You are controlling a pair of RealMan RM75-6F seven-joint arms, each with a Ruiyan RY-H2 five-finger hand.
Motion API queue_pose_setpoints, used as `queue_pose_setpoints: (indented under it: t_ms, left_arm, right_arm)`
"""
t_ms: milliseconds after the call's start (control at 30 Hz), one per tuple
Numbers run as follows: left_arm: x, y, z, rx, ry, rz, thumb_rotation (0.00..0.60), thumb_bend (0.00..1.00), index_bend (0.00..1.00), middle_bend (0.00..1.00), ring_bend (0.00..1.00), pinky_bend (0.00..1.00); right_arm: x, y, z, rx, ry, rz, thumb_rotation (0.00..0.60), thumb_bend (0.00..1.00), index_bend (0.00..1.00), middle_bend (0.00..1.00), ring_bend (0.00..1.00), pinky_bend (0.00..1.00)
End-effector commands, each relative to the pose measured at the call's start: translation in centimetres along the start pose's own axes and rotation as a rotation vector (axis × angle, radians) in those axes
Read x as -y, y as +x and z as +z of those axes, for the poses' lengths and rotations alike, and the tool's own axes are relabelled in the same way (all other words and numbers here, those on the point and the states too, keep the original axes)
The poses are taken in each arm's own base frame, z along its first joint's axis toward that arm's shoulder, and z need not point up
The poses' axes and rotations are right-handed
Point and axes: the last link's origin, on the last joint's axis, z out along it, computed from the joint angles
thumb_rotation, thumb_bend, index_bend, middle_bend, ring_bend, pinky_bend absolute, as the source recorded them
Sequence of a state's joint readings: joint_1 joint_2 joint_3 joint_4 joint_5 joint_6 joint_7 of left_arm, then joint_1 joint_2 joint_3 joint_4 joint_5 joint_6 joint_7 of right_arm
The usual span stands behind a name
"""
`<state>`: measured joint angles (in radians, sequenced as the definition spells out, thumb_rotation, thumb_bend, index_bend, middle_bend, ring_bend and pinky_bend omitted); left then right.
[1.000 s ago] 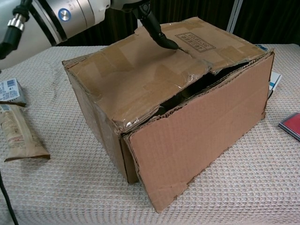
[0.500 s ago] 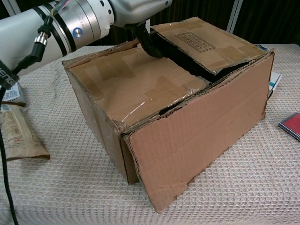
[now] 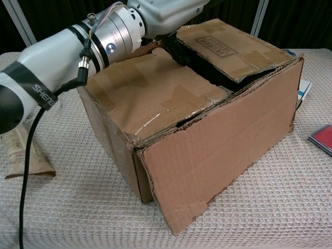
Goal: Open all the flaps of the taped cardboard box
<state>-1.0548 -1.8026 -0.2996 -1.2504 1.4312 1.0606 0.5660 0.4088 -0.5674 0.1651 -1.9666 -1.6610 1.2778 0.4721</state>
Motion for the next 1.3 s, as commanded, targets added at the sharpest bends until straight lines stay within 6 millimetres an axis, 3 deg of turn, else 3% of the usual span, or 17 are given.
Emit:
queue_pose_setpoints:
  t_ms: [33, 333, 633, 933, 1300]
  left_arm:
    - [-0.5, 0.4, 0.7, -0.037, 0.006, -0.036, 0.54, 0.04, 0.0, 0.09, 0.05, 0.16]
    - [-1.5, 2.9, 3.2, -0.165, 0.058, -0.134, 0.547, 0.04, 0.0, 0.09, 0.05, 0.16]
    - [-3.6, 3.6, 7.5, -0.172, 0.11, -0.13, 0.548, 0.04, 0.0, 0.09, 0.05, 0.16]
    - [-6.5, 5.9, 12.2, -0.235, 0.165, -0.199, 0.545, 0.04, 0.0, 0.08, 0.05, 0.16]
    - [-9.4, 4.7, 14.3, -0.2, 0.192, -0.265, 0.548, 0.04, 0.0, 0.04, 0.05, 0.16]
  right_arm:
    - [-0.3, 0.1, -0.1, -0.003, -0.005, 0.004, 0.58, 0.73, 0.03, 0.0, 0.0, 0.0]
    - [-0.8, 0.3, -0.1, -0.003, -0.008, 0.019, 0.581, 0.73, 0.03, 0.0, 0.0, 0.0]
    - [-0.6, 0.7, -0.8, -0.024, 0.012, 0.03, 0.58, 0.73, 0.03, 0.0, 0.0, 0.0]
    - [-1.2, 1.7, -1.9, -0.061, 0.016, 0.048, 0.58, 0.73, 0.03, 0.0, 0.0, 0.0]
    - [-2.5, 2.2, -2.3, -0.073, 0.006, 0.084, 0.581, 0.74, 0.03, 0.0, 0.0, 0.0]
